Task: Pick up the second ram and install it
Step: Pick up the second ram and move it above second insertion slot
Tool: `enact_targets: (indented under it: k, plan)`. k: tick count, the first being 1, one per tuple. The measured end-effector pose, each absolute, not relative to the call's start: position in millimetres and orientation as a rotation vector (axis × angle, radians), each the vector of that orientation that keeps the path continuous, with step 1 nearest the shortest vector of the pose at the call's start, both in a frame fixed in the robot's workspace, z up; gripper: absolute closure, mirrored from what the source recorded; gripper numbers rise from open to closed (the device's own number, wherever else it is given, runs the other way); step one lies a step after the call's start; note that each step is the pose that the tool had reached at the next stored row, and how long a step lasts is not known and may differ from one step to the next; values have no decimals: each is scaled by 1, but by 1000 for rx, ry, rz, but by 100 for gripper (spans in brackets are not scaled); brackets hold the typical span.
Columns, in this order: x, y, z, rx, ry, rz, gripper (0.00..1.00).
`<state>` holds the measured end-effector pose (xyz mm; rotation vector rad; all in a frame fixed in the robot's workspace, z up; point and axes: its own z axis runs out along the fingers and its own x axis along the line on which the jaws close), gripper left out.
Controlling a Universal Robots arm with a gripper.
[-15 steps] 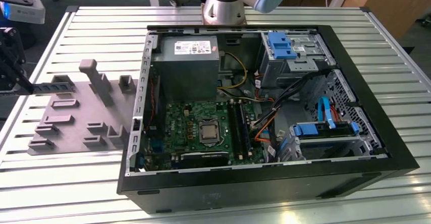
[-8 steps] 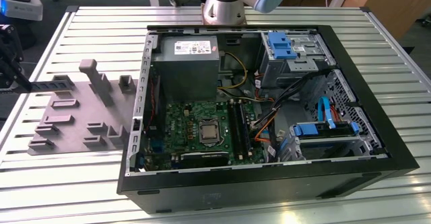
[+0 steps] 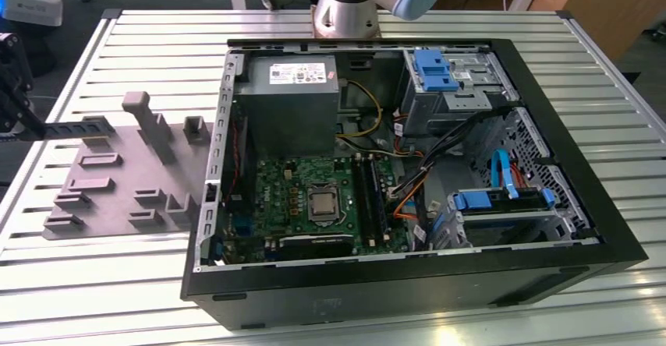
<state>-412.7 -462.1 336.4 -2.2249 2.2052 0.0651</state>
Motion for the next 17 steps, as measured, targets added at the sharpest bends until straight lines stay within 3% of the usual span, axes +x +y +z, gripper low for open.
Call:
enact_targets:
  k: [17]
  plan:
    - [-413,-462,349,-2225,2205,65,86]
